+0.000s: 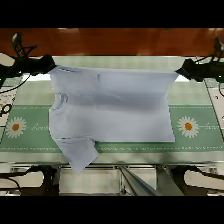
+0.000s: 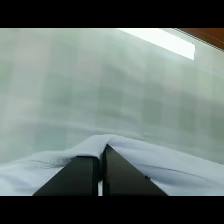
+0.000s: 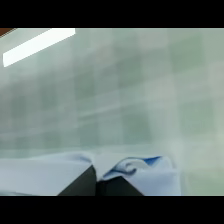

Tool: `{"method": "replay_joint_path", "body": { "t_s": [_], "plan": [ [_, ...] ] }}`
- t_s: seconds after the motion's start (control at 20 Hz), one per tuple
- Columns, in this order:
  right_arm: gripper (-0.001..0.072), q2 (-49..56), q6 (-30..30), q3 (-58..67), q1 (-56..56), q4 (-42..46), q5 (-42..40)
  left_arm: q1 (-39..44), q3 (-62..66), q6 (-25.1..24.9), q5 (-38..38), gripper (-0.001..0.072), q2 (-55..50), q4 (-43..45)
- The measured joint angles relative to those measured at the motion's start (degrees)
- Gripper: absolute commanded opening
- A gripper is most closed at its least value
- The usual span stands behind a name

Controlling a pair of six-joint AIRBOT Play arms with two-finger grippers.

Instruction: Fold the shirts.

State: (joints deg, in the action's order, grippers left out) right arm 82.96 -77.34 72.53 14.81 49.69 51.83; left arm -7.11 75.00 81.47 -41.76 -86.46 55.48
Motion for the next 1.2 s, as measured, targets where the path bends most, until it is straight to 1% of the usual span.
{"method": "replay_joint_path", "body": {
  "t_s": [0.15,0.3,0.45,0.7,0.8,0.9,0.95,1.0,1.05,1.1,1.2],
  "plan": [
    [0.0024,8.3,-0.5,6.3,-0.9,-0.3,0.8,0.2,4.6,0.5,-1.9,0.003,-6.0,-0.3],
    [0.0024,12.0,-0.7,10.1,-1.1,-0.3,2.6,0.0,6.6,0.7,-4.3,0.0029,-8.0,-0.6],
    [0.0024,13.2,-0.9,11.9,-0.5,0.8,7.2,-0.9,7.1,-1.0,-11.3,0.0029,-7.7,-0.3],
    [0.0024,13.8,-1.6,11.3,0.0,8.9,18.7,-4.6,3.8,-6.3,-27.6,0.0029,-6.8,1.1],
    [0.0025,14.0,-1.6,9.4,0.0,10.6,20.9,-5.6,1.0,-7.5,-31.5,0.003,-6.7,1.4],
    [0.0025,14.3,-1.6,7.5,0.0,11.4,21.6,-5.9,-2.0,-8.1,-32.8,0.003,-6.6,1.5],
    [0.0084,14.4,-1.6,6.8,0.0,11.6,21.6,-5.8,-3.4,-8.4,-33.2,0.0035,-6.6,1.5],
    [0.0298,14.6,-1.8,6.2,0.0,11.6,21.6,-5.6,-4.4,-8.5,-33.1,0.0146,-6.6,1.5],
    [0.0409,14.7,-2.3,5.7,0.0,11.7,21.7,-5.5,-5.2,-8.6,-33.1,0.0444,-6.7,1.5],
    [0.0409,14.7,-2.9,5.5,0.1,11.7,21.9,-5.4,-5.7,-8.5,-33.1,0.0503,-6.7,1.5],
    [0.0408,14.3,-3.8,5.7,0.5,11.5,23.6,-5.6,-5.5,-7.9,-34.0,0.0503,-6.6,1.8]
  ]
}}
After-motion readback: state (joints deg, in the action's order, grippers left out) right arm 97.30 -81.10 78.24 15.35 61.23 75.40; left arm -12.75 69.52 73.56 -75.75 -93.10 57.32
